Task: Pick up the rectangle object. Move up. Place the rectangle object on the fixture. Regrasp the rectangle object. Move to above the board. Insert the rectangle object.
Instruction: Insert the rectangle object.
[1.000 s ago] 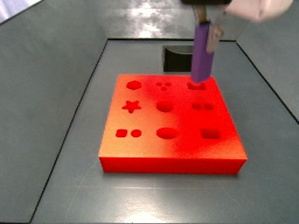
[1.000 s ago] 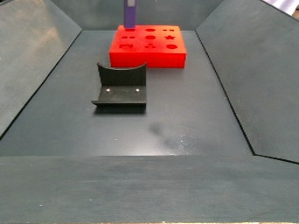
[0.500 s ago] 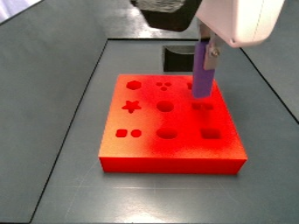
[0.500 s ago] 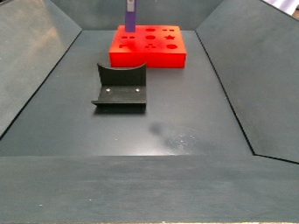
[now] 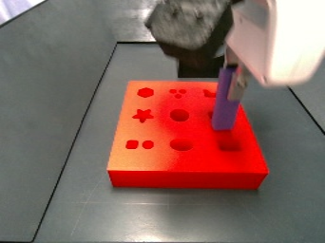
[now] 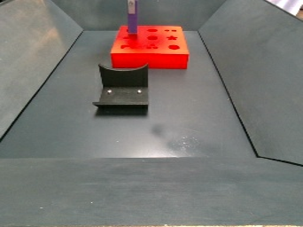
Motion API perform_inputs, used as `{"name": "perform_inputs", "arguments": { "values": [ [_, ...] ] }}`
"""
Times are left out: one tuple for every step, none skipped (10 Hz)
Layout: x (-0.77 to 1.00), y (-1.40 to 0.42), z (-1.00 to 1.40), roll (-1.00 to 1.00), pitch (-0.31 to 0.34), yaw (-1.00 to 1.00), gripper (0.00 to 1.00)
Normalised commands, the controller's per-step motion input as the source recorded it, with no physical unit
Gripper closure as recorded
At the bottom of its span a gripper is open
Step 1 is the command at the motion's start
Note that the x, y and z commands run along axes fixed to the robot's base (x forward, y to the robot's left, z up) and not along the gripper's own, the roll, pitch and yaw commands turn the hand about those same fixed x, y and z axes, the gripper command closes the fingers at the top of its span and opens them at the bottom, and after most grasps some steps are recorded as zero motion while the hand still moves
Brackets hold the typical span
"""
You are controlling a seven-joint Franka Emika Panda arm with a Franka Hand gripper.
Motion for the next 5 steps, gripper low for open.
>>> {"name": "perform_inputs", "arguments": {
  "values": [
    [0.52,-0.61,0.0,0.29,0.263,0.0,1.0],
    [0.48,-0.65,0.0,0.29,0.229,0.0,1.0],
    [0.47,-0.64,0.01,0.32,0.227,0.0,1.0],
    [0.45,-0.62,0.0,0.33,0.224,0.0,1.0],
    [0.25,-0.35,-0.12,0.22,0.104,0.0,1.0]
  ]
}}
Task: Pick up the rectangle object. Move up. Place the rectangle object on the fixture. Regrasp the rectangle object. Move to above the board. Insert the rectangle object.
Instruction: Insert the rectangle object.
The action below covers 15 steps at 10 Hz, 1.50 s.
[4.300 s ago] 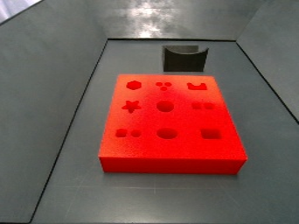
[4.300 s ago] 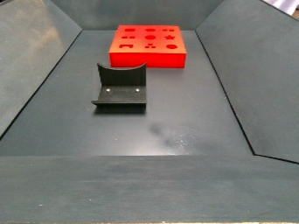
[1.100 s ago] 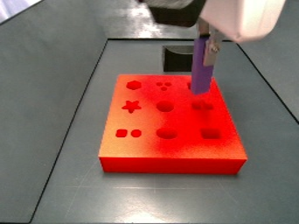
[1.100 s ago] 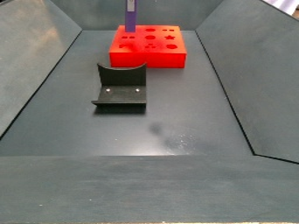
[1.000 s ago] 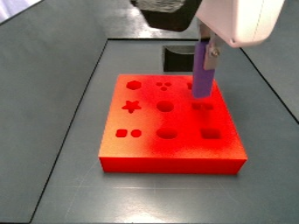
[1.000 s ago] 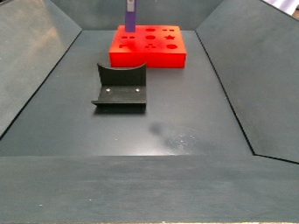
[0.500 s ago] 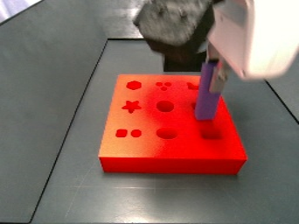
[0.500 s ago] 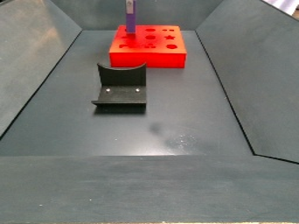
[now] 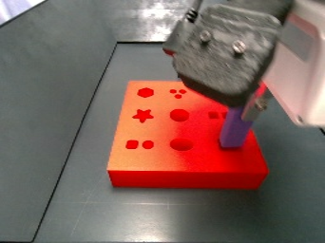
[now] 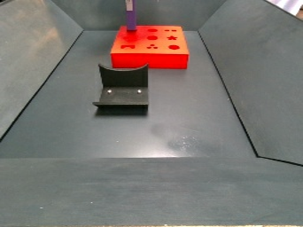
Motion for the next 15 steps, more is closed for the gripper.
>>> {"name": "perform_inputs", "arguments": {
  "values": [
    [0.08,-0.23,-0.22,0.12,0.013,0.0,1.0],
    [0.0,-0.02,-0.2,0.03,0.0,-0.12,1.0],
    [-0.06,0.0,-0.17,0.0,0.0,-0.22,1.0],
    [-0.13,0.23,-0.08,-0.05,0.0,-0.4,1.0],
    [-0.21,0.3,-0.04,-0.05,0.0,-0.43,1.0],
    [-0.18,0.36,-0.06,-0.05,0.0,-0.24,1.0],
    [-0.08,0.14,-0.12,-0.04,-0.019,-0.1,1.0],
    [0.0,-0.01,-0.29,0.0,-0.017,-0.07,1.0],
    [0.06,-0.04,-0.49,0.0,-0.023,-0.06,1.0],
    [0.03,0.0,-0.65,0.0,-0.027,0.0,1.0],
    [0.0,0.08,-0.61,0.0,-0.031,0.0,1.0],
    [0.0,0.05,-0.47,0.01,-0.059,0.03,1.0],
    [0.0,0.0,-0.11,0.0,-0.136,0.0,1.0],
    [0.03,0.01,-0.04,-0.06,-0.031,-0.06,1.0],
    [0.0,0.0,0.0,0.0,0.0,0.0,1.0]
  ]
}}
